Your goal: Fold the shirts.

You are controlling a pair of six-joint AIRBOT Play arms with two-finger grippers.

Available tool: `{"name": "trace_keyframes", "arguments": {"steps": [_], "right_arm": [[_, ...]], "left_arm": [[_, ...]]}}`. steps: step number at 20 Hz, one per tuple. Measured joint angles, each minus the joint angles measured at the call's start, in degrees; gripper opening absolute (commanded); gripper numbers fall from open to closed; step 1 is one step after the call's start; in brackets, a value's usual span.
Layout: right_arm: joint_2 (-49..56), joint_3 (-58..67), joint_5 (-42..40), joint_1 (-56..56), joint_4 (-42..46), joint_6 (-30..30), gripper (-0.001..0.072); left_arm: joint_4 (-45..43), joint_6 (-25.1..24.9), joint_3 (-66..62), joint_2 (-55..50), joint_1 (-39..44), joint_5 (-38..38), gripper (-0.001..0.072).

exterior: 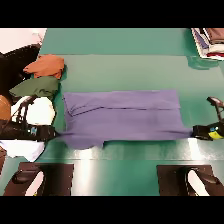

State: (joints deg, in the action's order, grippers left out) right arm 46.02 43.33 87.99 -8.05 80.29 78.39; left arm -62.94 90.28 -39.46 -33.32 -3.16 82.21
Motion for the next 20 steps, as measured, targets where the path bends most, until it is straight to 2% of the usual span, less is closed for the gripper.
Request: {"name": "trace_keyframes", "arguments": {"steps": [4, 8, 14, 15, 16, 17, 20], "right_arm": [[10.3, 8.5, -4.7, 5.8, 0.3, 1.8, 0.0013], [23.1, 18.9, -8.5, 9.4, 0.3, 3.1, 0.0014], [38.1, 32.3, -9.7, 10.7, 0.0, 3.6, 0.0021], [39.9, 34.2, -9.7, 10.7, -0.3, 3.6, 0.0133], [41.4, 35.9, -9.9, 10.7, -1.0, 3.6, 0.031], [42.8, 37.5, -10.1, 10.3, -2.4, 3.6, 0.0353], [44.9, 40.4, -10.2, 7.6, -9.1, 1.9, 0.0368]], "left_arm": [[0.3, -3.0, -5.9, -9.7, 0.0, -7.9, 0.0024], [0.3, -5.9, -13.0, -24.3, 0.0, -14.4, 0.0025], [2.2, -10.0, -21.4, -41.0, 0.0, -22.2, 0.0033], [2.8, -10.3, -22.2, -42.4, 0.0, -23.4, 0.021], [3.3, -10.7, -22.7, -43.2, 0.0, -24.5, 0.0429], [3.8, -10.7, -23.1, -43.9, -0.1, -25.4, 0.0515], [4.9, -11.0, -25.0, -44.9, -0.1, -25.0, 0.0499]]}}
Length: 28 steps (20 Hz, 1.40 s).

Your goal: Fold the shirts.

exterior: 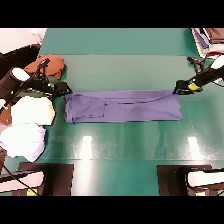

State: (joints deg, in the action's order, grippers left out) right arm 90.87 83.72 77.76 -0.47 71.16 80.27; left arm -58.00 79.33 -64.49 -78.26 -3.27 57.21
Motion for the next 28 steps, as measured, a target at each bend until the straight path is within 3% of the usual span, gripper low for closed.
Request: {"name": "trace_keyframes", "arguments": {"steps": [2, 3, 4, 5, 9, 13, 14, 15, 17, 18, 28], "right_arm": [[-0.2, -0.4, 0.6, -3.2, -4.3, -2.0, 0.0369], [-0.8, -1.5, 1.1, -5.1, -5.6, -2.9, 0.0416], [-1.6, -3.0, 1.4, -7.3, -6.7, -3.7, 0.0529], [-2.2, -4.7, 1.5, -9.4, -7.5, -4.3, 0.054], [-2.8, -12.5, 1.9, -17.4, -9.6, -6.0, 0.0539], [0.0, -17.8, 1.5, -19.3, -15.2, -9.2, 0.0527], [0.9, -18.3, 1.4, -18.9, -16.9, -9.8, 0.0479], [1.8, -18.8, 1.2, -17.9, -18.8, -10.4, 0.0378], [3.2, -19.4, -0.2, -15.8, -20.3, -11.4, 0.007], [3.5, -19.5, -1.2, -14.8, -20.5, -11.9, 0.0014], [-7.4, -4.9, 3.5, -5.7, -26.0, -11.9, 0.0013]], "left_arm": [[0.0, -0.1, -1.8, -0.3, -0.1, 2.6, 0.007], [0.1, -0.2, -2.5, -0.4, 0.0, 4.2, 0.0035], [0.2, -0.3, -3.0, -0.5, 0.1, 5.6, 0.0024], [0.3, -0.3, -3.4, -0.5, 0.2, 6.8, 0.0026], [0.5, -0.3, -4.1, -0.6, 3.5, 8.3, 0.0026], [0.6, 2.0, -4.3, -0.8, 10.1, 4.8, 0.0026], [0.6, 2.9, -4.3, -1.1, 11.9, 3.6, 0.0026], [0.6, 3.7, -4.4, -1.5, 13.6, 2.6, 0.0025], [1.4, 4.8, -4.4, -2.8, 16.9, 0.5, 0.0025], [2.2, 5.3, -4.6, -3.7, 18.5, -0.7, 0.0025], [6.2, 8.3, -19.3, -21.0, 30.3, -5.0, 0.0025]]}}
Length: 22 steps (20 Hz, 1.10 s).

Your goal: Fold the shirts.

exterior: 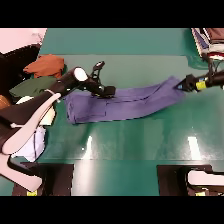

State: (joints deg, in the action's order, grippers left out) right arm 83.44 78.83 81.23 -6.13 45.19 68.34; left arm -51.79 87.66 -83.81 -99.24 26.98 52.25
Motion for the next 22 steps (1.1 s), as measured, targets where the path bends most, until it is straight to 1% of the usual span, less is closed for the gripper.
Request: {"name": "trace_keyframes", "arguments": {"steps": [6, 13, 17, 20, 22], "right_arm": [[-3.9, 9.1, 0.8, 11.0, -5.7, 2.4, 0.0013], [-4.5, 12.0, -2.4, 21.0, -7.7, 3.3, 0.0013], [-4.5, 12.3, -6.7, 27.8, -8.1, 3.3, 0.0013], [-2.8, 12.5, -12.2, 34.8, -8.2, 3.3, 0.0013], [0.6, 14.4, -15.7, 40.1, -8.2, 2.5, 0.0015]], "left_arm": [[0.4, 1.7, -7.9, -8.3, 4.0, 1.4, 0.0025], [-2.3, 1.7, -10.5, -10.2, 4.0, 5.1, 0.0025], [-6.3, 0.8, -15.5, -7.2, -0.5, 10.1, 0.0025], [-11.3, 0.6, -19.4, -1.4, -6.8, 13.6, 0.0026], [-14.3, 0.3, -21.6, 3.5, -12.0, 15.8, 0.0026]]}}
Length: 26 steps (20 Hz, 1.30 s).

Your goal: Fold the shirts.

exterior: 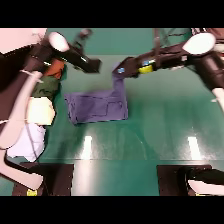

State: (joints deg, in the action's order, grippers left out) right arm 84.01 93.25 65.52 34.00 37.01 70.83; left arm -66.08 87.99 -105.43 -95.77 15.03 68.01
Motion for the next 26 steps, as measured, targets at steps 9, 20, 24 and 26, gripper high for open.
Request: {"name": "trace_keyframes", "arguments": {"steps": [9, 20, 24, 26], "right_arm": [[21.9, 20.3, 2.0, 16.4, 3.2, -1.8, 0.057], [8.5, -14.2, 2.4, -6.8, 12.2, 5.5, 0.0575], [10.7, -22.5, -1.4, -11.8, 3.0, 3.9, 0.0574], [13.9, -22.6, -2.2, -11.1, -1.6, 2.4, 0.0574]], "left_arm": [[-6.4, -0.6, -2.4, 16.1, -17.6, 7.0, 0.0026], [-5.4, -1.0, -2.5, 18.0, -19.9, 11.3, 0.0026], [-4.6, -1.0, -2.3, 18.0, -20.0, 11.1, 0.0026], [-4.3, -1.0, -2.2, 18.0, -20.0, 10.9, 0.0026]]}}
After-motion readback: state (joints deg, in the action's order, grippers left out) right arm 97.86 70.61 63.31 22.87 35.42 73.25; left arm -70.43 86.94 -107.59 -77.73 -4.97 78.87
